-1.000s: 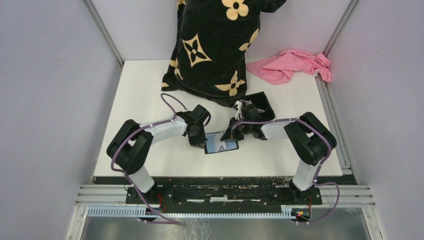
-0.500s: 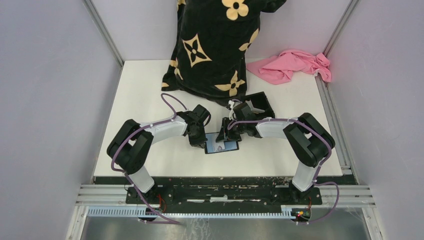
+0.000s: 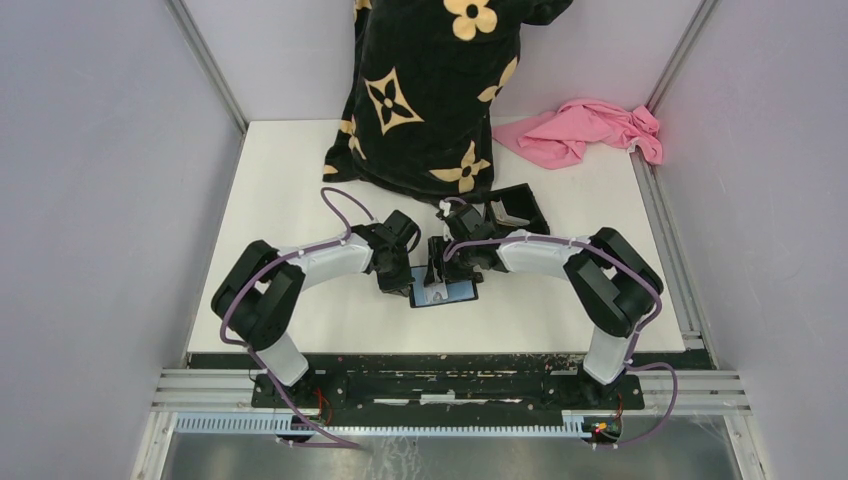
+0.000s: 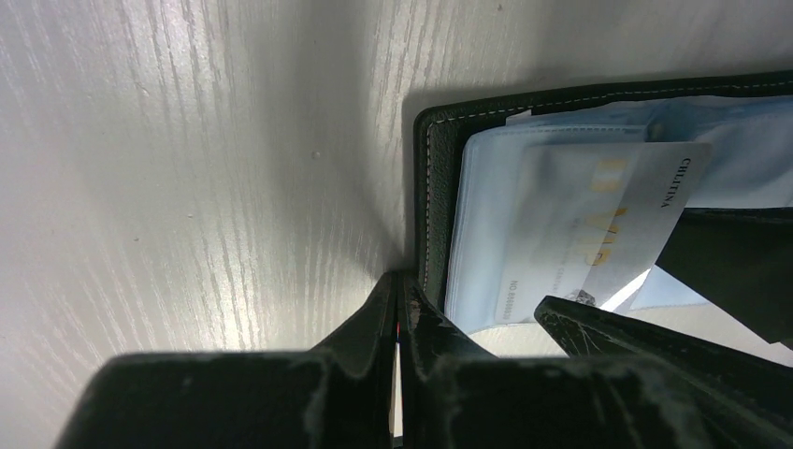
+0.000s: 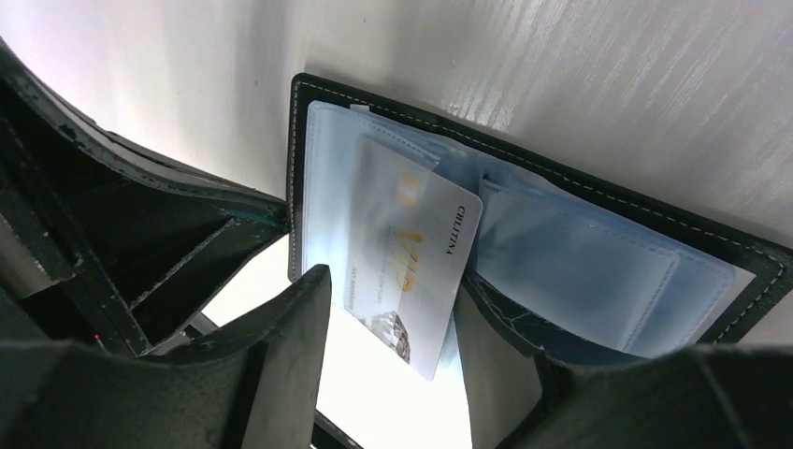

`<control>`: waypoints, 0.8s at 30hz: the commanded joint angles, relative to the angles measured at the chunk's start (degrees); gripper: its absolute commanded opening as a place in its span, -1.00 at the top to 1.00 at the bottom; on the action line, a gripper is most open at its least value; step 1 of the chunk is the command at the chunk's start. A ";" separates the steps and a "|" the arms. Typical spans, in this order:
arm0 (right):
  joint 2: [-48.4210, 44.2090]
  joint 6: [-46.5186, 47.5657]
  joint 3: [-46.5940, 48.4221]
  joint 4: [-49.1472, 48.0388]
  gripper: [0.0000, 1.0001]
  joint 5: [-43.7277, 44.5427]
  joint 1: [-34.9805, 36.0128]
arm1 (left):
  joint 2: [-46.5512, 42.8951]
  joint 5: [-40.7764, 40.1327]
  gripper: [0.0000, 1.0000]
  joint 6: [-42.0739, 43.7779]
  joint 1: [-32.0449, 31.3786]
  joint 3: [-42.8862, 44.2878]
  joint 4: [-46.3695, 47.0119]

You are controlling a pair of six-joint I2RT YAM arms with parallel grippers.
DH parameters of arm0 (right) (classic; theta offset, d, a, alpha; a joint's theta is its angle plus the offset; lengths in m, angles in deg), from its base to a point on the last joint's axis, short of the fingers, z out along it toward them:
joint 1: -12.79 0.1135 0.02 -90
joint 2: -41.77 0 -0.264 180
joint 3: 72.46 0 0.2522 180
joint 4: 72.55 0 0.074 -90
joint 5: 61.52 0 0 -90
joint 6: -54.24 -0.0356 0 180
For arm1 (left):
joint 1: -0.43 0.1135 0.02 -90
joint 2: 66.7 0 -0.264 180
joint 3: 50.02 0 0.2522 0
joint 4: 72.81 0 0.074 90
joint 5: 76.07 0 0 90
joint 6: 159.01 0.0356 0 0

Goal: Put the credit cards into the card holder
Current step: Insert the credit card into the card holder.

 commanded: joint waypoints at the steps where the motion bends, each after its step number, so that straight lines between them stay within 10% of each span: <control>1: 3.37 0.97 1.97 8.50 -0.14 4.69 2.61 | 4.80 -0.37 0.94 2.92 -0.91 -4.57 7.13; 24: 8.75 -1.56 11.45 16.49 -0.43 10.25 9.62 | 1.57 3.83 0.94 3.85 -0.87 -7.37 12.36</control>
